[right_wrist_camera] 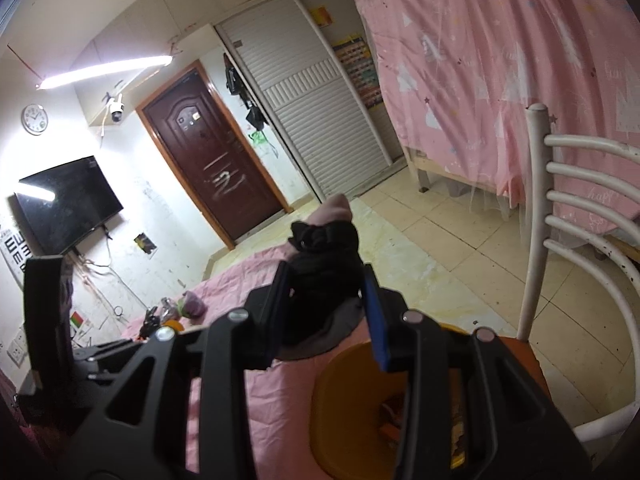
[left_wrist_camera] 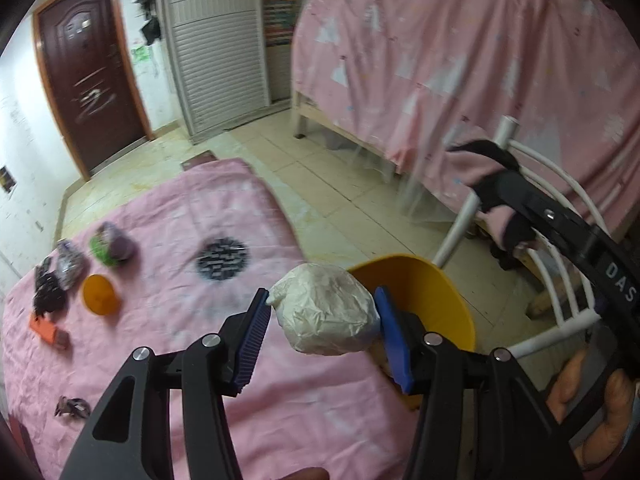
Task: Collect trash
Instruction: 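Carry the white lump and black cloth to the yellow bin and release both, then move both open grippers back over the bed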
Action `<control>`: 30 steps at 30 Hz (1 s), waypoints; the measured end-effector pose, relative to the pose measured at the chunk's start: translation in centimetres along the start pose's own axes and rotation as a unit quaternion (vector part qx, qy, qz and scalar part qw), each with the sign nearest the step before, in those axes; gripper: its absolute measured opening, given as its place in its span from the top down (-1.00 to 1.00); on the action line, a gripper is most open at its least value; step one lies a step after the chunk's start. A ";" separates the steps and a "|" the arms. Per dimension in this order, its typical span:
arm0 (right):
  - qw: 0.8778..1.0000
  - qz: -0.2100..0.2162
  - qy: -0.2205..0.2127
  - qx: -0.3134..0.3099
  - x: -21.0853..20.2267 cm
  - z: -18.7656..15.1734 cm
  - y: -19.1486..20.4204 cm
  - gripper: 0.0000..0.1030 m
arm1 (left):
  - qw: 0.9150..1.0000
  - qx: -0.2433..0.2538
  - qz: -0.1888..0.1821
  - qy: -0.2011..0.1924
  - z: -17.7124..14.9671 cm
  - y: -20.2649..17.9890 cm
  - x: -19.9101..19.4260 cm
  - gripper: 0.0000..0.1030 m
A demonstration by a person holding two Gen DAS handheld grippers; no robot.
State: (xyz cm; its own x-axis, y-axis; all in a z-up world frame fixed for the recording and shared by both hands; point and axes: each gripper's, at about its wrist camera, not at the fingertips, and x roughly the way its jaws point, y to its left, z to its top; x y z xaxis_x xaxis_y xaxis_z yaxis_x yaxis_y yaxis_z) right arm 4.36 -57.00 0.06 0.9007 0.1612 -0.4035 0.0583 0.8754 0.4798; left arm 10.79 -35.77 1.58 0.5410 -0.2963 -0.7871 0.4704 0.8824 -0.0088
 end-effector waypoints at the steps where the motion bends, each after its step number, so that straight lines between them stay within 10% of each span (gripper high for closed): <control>1: 1.000 0.000 -0.001 0.002 -0.1 0.1 -0.2 0.34 | 1.000 0.005 -0.005 0.001 0.0 -0.5 0.2 0.09; 10: 1.000 -0.012 -0.003 0.013 -0.7 0.0 -1.4 0.33 | 0.998 0.045 -0.033 -0.001 0.0 -4.2 0.8 -0.29; 30: 1.000 0.003 0.017 -0.023 1.2 -0.4 2.2 -0.15 | 1.000 -0.014 -0.010 -0.015 -1.1 1.7 -1.7 -0.30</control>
State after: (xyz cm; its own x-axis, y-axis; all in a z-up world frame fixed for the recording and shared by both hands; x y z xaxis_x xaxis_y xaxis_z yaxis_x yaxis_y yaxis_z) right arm 5.36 -54.72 0.30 0.8861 0.1818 -0.4265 0.0316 0.8941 0.4468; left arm 9.90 -33.35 2.19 0.5531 -0.3241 -0.7675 0.4610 0.8864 -0.0421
